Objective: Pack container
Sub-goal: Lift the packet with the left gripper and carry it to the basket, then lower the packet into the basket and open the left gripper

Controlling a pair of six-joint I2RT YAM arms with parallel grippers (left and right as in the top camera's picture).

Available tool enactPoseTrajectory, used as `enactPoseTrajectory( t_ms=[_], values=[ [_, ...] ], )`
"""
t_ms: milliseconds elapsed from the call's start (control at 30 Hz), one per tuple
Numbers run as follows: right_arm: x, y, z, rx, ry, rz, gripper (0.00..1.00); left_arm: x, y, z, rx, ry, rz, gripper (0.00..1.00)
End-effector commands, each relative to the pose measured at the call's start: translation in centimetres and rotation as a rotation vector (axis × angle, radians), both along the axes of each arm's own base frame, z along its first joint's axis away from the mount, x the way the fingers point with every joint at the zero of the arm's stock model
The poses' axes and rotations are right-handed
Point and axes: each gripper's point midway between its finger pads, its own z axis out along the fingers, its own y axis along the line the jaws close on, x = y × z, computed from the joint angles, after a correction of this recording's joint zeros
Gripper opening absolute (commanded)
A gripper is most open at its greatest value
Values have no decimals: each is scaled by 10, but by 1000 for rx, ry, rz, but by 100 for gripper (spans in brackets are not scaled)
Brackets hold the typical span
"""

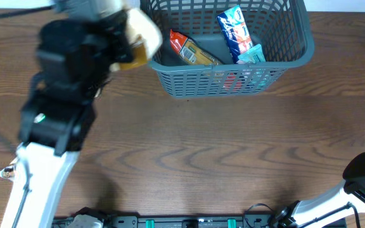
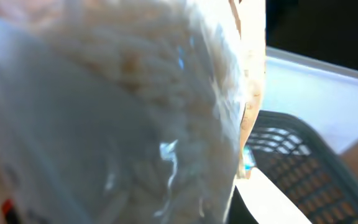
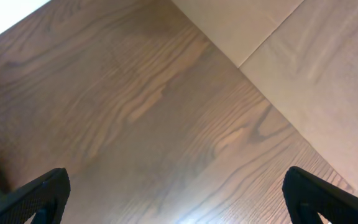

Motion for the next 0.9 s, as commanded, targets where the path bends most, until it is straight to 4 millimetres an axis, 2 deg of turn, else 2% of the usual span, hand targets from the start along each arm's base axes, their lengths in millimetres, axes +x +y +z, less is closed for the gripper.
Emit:
enactPoseTrajectory(
  t_ms=[0, 267, 467, 767, 867],
  values=[
    [0, 3, -5, 27, 7, 13, 99, 13, -34, 2, -30, -21, -68, 6],
    [-3, 6, -8, 44, 19, 16, 99, 35, -102, -30, -35, 0, -180, 6],
    [-1, 7, -8, 47, 13, 20, 99, 42, -123, -53, -17, 39, -210, 6],
    [3, 12, -8, 70, -6, 41, 99, 63, -135, -88, 40, 77, -218, 5],
    [2, 13, -8, 73, -2, 42, 99, 72, -138, -90, 35, 53, -212, 6]
  ],
)
